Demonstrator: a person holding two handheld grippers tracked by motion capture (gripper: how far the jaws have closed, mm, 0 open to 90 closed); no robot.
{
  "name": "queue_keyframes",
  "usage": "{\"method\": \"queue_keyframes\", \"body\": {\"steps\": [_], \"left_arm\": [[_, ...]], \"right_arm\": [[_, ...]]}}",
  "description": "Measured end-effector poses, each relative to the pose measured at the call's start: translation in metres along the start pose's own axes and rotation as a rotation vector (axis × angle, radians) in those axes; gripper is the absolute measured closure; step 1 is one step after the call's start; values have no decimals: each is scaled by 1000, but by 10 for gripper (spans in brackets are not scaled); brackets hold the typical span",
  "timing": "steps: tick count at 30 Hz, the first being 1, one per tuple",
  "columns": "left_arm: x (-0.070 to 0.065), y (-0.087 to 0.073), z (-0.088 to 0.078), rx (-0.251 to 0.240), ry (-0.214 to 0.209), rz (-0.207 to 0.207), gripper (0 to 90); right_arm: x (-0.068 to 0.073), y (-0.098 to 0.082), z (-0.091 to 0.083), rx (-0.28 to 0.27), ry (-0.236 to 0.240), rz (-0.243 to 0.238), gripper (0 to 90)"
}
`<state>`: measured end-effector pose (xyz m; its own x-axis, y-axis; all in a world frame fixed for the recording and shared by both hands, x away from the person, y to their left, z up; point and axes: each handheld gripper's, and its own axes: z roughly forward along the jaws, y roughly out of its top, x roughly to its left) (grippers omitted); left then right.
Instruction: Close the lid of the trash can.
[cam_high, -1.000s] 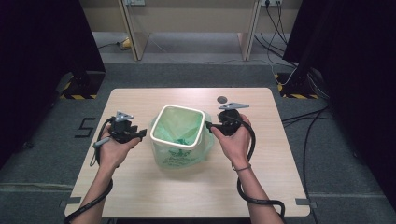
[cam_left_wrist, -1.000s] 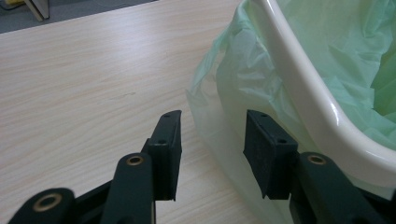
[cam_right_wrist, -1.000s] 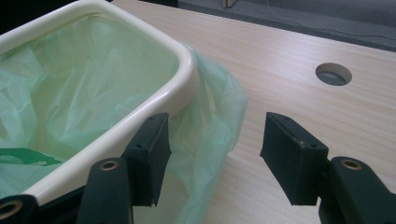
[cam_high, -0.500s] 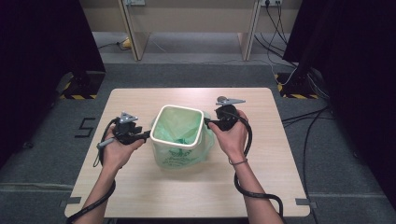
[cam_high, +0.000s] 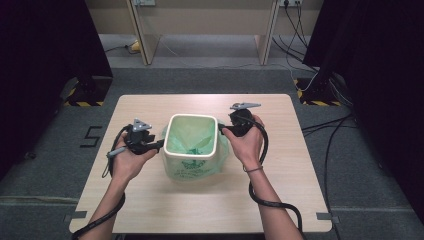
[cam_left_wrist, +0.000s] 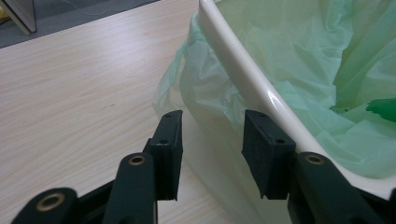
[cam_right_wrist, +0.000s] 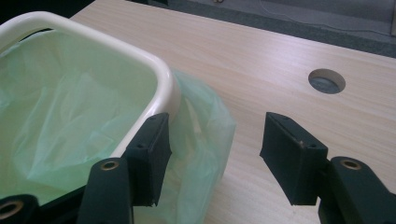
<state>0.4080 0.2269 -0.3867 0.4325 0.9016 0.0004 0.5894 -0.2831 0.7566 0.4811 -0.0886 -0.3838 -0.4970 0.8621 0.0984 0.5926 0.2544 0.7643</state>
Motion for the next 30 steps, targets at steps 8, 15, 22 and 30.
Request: {"method": "queue_keyframes", "body": {"steps": [8, 15, 22, 30], "left_arm": [[5, 1, -1, -32, 9, -46, 549], [8, 6, -18, -105, -4, -77, 535], [-5, 20, -17, -136, -36, -62, 533], [-5, 28, 5, -118, -31, -73, 594]], "right_arm": [[-2, -1, 4, 0, -34, 26, 418], [-2, 5, -11, -48, -8, 35, 420], [1, 14, -15, -72, 11, 24, 415], [4, 21, -7, -59, 34, 3, 425]]}}
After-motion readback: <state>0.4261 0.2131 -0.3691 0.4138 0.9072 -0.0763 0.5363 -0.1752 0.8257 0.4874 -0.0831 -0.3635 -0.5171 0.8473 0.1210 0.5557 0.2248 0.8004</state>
